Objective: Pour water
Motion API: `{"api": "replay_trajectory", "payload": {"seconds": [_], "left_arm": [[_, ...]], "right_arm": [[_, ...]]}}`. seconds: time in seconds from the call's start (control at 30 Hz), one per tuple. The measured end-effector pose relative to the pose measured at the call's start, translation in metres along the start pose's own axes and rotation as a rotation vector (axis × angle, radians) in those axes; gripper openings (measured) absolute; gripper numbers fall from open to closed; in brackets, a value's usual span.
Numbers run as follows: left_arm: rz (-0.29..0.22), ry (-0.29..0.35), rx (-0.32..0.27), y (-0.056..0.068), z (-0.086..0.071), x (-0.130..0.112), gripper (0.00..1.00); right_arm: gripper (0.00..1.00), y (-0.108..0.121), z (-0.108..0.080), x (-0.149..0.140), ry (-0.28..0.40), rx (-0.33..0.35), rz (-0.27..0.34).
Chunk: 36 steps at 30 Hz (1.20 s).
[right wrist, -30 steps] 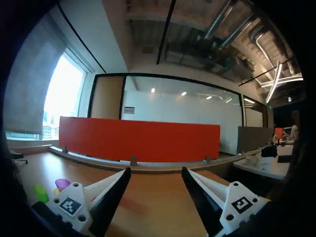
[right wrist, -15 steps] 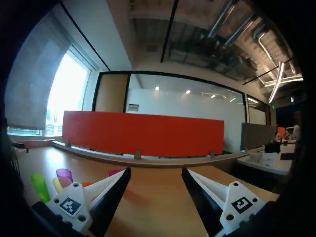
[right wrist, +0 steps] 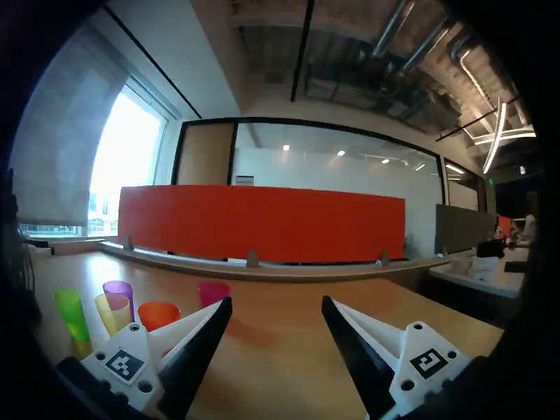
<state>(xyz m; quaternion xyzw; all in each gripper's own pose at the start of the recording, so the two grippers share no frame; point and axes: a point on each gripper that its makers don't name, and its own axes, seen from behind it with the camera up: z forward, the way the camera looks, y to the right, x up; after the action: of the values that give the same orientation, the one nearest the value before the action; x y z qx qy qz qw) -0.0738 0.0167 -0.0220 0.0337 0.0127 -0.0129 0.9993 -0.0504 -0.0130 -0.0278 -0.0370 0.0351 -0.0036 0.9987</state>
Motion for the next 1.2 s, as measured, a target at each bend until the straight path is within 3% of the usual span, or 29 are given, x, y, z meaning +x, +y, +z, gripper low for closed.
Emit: {"api": "replay_trajectory", "payload": {"seconds": [0.47, 1.2], "left_arm": [[0.0, 0.0, 0.0, 0.0, 0.0, 0.0, 0.93], [0.0, 0.0, 0.0, 0.001, 0.0, 0.0, 0.93]], "right_arm": [[0.99, 0.01, 0.004, -0.012, -0.014, -0.009, 0.042], [0.99, 0.011, 0.005, -0.022, -0.057, -0.011, 0.047]]}}
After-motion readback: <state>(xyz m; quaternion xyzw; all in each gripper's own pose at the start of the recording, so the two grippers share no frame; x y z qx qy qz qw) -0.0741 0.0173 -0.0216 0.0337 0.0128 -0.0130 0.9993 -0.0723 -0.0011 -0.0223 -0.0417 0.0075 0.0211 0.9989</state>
